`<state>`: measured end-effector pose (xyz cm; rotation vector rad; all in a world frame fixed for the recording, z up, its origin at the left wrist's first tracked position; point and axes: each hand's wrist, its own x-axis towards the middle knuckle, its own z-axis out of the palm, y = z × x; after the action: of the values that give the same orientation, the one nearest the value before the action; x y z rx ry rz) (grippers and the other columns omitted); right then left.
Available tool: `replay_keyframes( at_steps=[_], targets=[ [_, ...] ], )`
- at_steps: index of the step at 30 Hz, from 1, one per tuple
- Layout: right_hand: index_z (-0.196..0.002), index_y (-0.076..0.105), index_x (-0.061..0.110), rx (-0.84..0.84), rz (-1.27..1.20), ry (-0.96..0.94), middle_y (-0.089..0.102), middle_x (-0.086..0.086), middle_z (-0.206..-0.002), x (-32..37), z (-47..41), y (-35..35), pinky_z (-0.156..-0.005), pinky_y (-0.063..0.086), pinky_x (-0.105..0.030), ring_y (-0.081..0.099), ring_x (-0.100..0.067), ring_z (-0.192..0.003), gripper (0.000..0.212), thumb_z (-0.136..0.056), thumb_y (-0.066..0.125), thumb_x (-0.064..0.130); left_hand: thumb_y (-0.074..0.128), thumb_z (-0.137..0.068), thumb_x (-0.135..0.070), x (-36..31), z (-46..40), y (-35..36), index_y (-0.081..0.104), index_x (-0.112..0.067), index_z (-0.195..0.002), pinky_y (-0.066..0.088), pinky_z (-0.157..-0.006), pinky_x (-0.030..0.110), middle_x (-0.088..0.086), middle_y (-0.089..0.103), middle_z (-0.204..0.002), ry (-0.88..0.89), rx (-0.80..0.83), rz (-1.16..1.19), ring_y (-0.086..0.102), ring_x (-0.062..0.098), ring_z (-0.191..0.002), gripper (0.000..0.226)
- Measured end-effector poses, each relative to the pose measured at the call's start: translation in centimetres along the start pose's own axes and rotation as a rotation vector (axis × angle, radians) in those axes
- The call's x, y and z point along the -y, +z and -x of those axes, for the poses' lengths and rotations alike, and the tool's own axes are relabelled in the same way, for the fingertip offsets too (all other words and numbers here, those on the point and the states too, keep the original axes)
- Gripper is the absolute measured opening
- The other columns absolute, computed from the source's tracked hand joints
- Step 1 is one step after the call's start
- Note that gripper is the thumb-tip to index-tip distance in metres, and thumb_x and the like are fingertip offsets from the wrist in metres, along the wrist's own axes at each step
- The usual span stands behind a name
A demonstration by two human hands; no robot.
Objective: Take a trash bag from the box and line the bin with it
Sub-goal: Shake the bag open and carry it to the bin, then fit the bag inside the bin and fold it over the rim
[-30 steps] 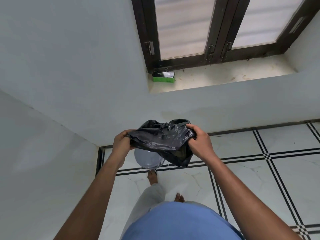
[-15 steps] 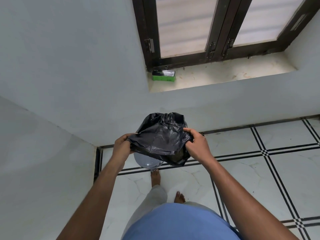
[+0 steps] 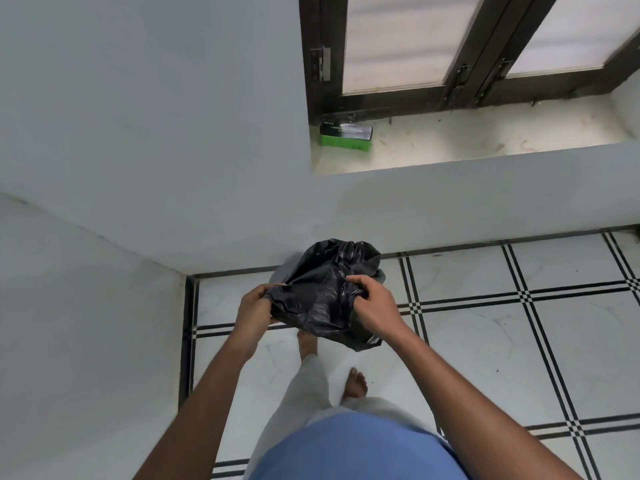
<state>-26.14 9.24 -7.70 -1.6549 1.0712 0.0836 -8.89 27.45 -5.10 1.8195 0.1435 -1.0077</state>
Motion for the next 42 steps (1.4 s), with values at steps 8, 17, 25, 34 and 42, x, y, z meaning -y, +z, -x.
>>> replay_keyframes(
  at_steps=[8, 17, 25, 34, 42],
  targets=[
    [-0.143, 0.056, 0.044, 0.193, 0.097, 0.310, 0.070, 0.013, -0.131, -1.5, -3.0, 4.7, -0.121, 0.040, -0.054, 0.064, -0.022, -0.130, 0.072, -0.078, 0.048, 0.073, 0.044, -0.103, -0.001, 4.6, -2.8, -0.4, 0.078, -0.015, -0.110, 0.064, -0.074, 0.035, 0.013, 0.082, -0.103, -0.223, 0.077, -0.087, 0.076, 0.026, -0.090, 0.037],
    [-0.087, 0.072, 0.028, 0.161, 0.222, 0.419, 0.073, -0.001, -0.115, -2.8, -5.5, 7.3, -0.105, 0.045, -0.052, 0.059, -0.035, -0.119, 0.048, -0.082, 0.040, 0.065, 0.041, -0.104, -0.001, 8.9, -4.4, -1.2, 0.076, -0.009, -0.112, 0.066, -0.077, 0.036, 0.018, 0.078, -0.105, -0.373, 0.084, -0.066, 0.074, 0.024, -0.087, 0.037],
    [-0.125, 0.075, 0.018, 0.196, -0.134, 0.608, 0.080, -0.007, -0.122, -4.0, -11.3, 10.5, -0.108, 0.057, -0.047, 0.074, -0.024, -0.110, 0.046, -0.113, 0.042, 0.049, 0.042, -0.114, -0.021, 9.3, -10.1, -2.9, 0.072, -0.015, -0.114, 0.066, -0.083, 0.049, 0.013, 0.081, -0.108, -0.442, -0.070, 0.243, 0.075, 0.031, -0.107, 0.031],
    [-0.107, 0.066, 0.032, 0.173, -0.433, 0.704, 0.075, -0.003, -0.121, -4.0, -18.9, 17.1, -0.097, 0.056, -0.046, 0.066, -0.017, -0.102, 0.052, -0.115, 0.028, 0.066, 0.049, -0.113, -0.031, 11.1, -20.0, -4.1, 0.075, -0.015, -0.130, 0.061, -0.101, 0.054, 0.012, 0.079, -0.127, -0.367, -0.066, 0.406, 0.071, 0.030, -0.124, 0.034],
    [-0.110, 0.071, 0.025, 0.161, -0.487, 0.669, 0.083, 0.017, -0.086, -11.7, -23.3, 22.9, -0.075, 0.057, -0.023, 0.078, -0.009, -0.094, 0.032, -0.120, 0.042, 0.035, 0.036, -0.105, -0.005, 16.5, -26.7, -1.1, 0.080, -0.022, -0.067, 0.055, -0.075, 0.030, 0.000, 0.075, -0.078, -0.369, 0.063, 0.563, 0.072, 0.015, -0.079, 0.061]
  ],
)
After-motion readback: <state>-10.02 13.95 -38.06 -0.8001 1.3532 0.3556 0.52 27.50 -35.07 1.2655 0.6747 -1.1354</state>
